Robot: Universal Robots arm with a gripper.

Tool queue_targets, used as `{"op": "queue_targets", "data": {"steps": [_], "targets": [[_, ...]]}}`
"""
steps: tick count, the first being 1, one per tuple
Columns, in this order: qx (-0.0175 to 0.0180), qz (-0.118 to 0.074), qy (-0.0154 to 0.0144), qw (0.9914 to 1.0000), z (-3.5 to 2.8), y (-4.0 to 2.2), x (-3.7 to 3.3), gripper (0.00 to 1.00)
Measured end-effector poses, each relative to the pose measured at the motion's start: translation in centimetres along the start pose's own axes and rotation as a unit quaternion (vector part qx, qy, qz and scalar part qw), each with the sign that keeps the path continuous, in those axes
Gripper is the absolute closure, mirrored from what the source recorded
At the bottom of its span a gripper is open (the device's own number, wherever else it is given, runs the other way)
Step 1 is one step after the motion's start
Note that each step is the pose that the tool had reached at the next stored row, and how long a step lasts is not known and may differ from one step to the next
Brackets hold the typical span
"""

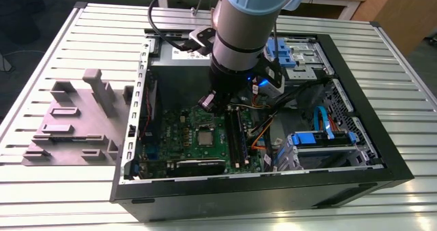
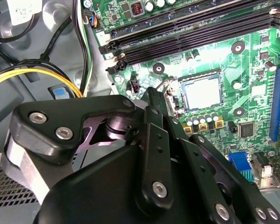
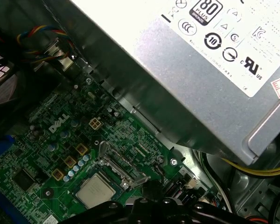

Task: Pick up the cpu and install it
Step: 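Close the cpu cover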

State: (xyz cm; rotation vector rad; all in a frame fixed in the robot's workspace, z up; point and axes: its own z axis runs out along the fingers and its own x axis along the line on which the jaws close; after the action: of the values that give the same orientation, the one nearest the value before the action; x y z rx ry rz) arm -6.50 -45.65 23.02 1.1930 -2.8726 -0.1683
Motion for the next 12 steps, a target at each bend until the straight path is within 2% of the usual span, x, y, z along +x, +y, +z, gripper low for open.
{"op": "queue_targets", "data": {"steps": [12], "targets": [[-0.0001,-0.002,0.0002,1.0,0.0,0.0,0.0,0.9]]}}
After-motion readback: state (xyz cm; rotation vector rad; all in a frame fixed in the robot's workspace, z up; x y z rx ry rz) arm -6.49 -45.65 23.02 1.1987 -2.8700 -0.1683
